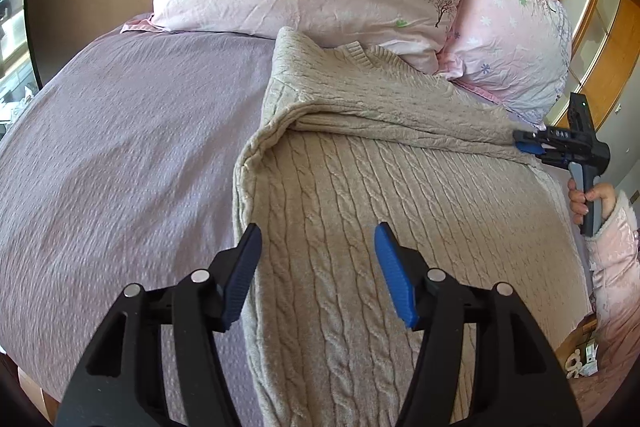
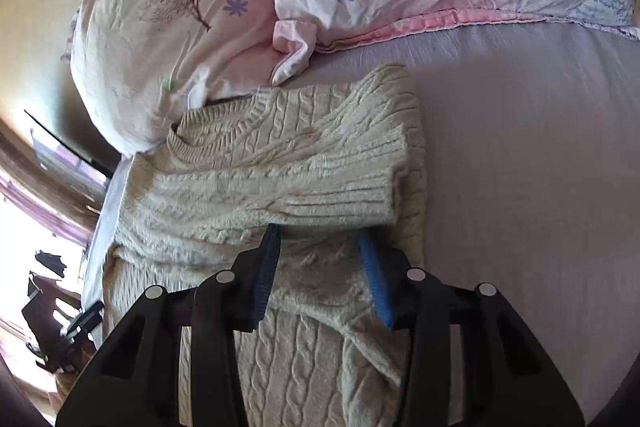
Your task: Fold small clothes
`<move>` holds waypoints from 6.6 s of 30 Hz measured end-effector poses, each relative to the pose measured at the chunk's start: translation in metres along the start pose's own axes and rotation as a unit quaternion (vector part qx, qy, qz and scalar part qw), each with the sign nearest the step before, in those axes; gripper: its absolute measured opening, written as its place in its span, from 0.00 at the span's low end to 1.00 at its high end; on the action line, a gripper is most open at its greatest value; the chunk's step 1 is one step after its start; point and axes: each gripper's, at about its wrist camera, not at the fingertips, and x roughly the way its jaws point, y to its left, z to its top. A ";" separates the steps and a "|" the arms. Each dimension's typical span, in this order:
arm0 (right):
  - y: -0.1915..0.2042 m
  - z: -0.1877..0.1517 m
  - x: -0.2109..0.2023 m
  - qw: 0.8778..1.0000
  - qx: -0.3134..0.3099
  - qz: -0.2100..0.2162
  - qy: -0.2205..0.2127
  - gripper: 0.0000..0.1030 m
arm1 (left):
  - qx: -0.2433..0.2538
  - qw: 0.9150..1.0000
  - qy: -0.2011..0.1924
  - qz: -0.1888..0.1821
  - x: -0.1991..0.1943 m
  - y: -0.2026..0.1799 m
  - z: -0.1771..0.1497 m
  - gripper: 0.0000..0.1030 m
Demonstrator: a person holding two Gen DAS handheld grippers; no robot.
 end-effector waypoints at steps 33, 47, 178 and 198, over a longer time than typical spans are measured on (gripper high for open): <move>0.017 -0.236 -0.116 0.996 0.005 0.084 0.038 0.09 | -0.015 0.997 0.012 -0.076 -0.061 0.004 -0.088 0.49; 0.015 -0.122 -0.161 0.959 0.081 0.205 -0.177 0.08 | -0.055 0.993 -0.033 -0.099 -0.043 0.014 0.027 0.09; 0.101 -0.037 -0.006 0.981 0.000 0.190 0.025 0.83 | 0.046 0.981 0.015 -0.189 0.053 -0.116 0.116 0.80; 0.151 -0.156 -0.013 0.973 -0.161 -0.168 -0.012 0.99 | 0.073 0.989 0.076 0.106 0.053 -0.085 0.024 0.98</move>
